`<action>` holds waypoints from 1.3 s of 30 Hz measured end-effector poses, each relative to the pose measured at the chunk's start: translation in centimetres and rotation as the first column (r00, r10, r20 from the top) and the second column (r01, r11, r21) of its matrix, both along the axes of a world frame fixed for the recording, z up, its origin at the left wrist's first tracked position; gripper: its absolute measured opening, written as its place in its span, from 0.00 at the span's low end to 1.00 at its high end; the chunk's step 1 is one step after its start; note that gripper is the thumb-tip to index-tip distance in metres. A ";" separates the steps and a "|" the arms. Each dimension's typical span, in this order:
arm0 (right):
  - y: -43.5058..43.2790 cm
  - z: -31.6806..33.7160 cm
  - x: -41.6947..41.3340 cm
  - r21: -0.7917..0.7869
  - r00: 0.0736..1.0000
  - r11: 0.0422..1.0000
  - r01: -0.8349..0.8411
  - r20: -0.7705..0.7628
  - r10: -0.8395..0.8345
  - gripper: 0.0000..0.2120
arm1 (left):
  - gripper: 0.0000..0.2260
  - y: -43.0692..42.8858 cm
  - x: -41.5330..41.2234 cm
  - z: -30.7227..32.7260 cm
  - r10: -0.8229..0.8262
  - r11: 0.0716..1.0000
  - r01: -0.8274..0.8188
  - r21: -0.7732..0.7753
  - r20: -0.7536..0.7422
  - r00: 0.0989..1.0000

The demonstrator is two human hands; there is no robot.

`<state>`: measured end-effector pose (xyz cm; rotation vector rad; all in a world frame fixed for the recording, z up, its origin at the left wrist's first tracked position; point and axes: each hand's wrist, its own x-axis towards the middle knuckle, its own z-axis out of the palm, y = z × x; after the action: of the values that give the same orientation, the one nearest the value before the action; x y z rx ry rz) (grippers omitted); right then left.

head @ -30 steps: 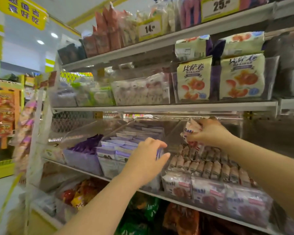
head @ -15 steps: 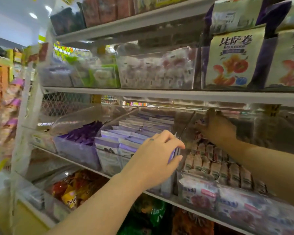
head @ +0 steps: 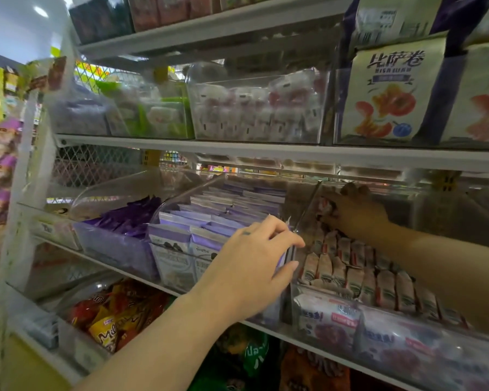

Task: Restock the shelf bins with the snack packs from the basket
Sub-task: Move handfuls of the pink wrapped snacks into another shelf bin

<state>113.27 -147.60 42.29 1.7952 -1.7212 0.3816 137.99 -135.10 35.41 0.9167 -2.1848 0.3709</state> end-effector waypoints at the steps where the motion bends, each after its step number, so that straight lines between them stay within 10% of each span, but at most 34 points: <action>1: -0.2 -0.4 0.2 -0.043 1.000 0.999 0.018 -0.013 -0.019 0.29 | 0.14 0.0 0.0 0.0 0.002 1.000 -0.002 0.002 0.006 1.000; 11: 1.5 2.8 -3.3 0.215 0.938 0.922 -0.321 0.209 0.278 0.41 | 0.15 -0.1 0.1 -0.2 0.002 1.000 -0.002 0.006 0.012 1.000; 22: 0.8 -0.1 0.8 -0.140 0.995 0.989 0.048 -0.076 -0.059 0.26 | 0.14 -0.2 0.1 -0.1 0.007 1.000 -0.007 -0.001 0.028 1.000; 30: 1.6 4.0 -2.2 0.242 0.973 0.942 -0.233 0.054 0.226 0.37 | 0.14 -0.1 0.1 -0.1 0.024 1.000 -0.024 0.003 0.028 0.999; 39: 0.1 0.8 -1.5 -0.019 0.996 0.998 -0.066 -0.069 0.065 0.33 | 0.15 -0.3 0.2 -0.2 -0.004 1.000 0.004 -0.002 0.027 1.000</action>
<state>111.81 -147.45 43.09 1.8316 -1.6090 0.3607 138.16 -135.45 35.18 0.9114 -2.2104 0.3860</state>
